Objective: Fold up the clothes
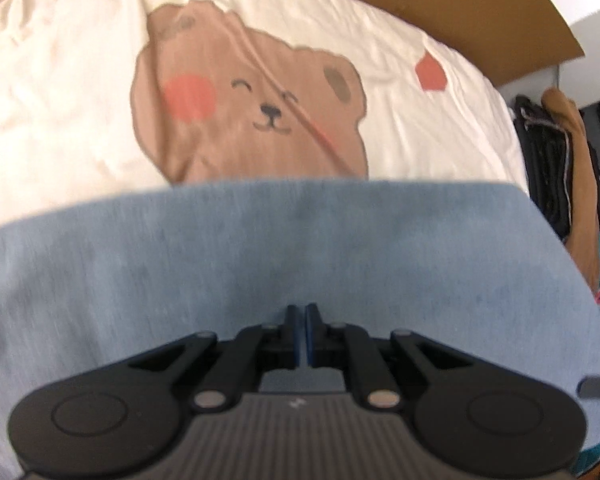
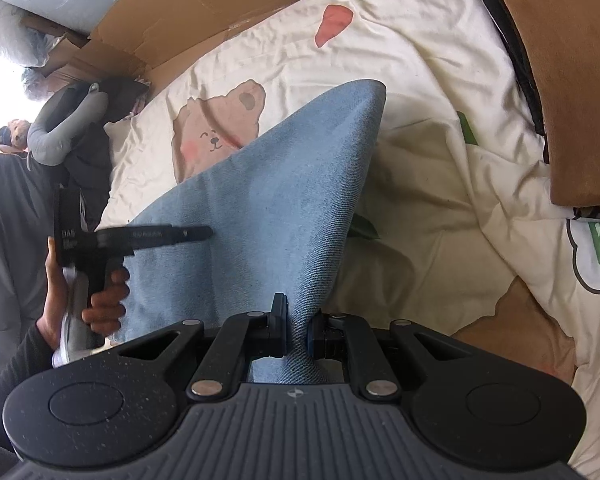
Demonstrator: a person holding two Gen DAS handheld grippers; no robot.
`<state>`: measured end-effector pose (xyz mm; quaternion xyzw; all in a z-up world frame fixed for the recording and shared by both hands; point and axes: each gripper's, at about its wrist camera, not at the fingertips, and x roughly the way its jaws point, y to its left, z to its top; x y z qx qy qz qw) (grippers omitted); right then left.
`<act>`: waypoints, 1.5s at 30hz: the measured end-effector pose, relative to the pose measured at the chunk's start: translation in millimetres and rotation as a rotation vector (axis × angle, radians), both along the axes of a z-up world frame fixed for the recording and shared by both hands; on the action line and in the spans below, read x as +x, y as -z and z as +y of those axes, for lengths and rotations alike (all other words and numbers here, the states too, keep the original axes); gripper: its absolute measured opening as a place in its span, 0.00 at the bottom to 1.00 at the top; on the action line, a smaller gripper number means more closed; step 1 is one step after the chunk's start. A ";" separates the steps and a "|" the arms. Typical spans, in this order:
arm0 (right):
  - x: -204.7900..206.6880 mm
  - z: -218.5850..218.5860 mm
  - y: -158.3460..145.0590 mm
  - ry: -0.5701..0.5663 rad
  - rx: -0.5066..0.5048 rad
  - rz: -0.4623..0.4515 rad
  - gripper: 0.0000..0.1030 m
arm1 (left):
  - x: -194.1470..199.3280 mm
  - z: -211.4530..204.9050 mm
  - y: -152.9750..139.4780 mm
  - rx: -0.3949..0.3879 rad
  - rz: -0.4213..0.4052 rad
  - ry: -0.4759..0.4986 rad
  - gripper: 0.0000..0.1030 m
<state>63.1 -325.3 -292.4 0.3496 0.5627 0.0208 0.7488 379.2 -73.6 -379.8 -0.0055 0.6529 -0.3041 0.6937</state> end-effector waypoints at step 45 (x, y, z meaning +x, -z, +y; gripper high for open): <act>41.9 50.7 -51.2 -0.185 -0.114 0.026 0.07 | -125.4 40.2 22.8 -0.090 0.150 -0.088 0.09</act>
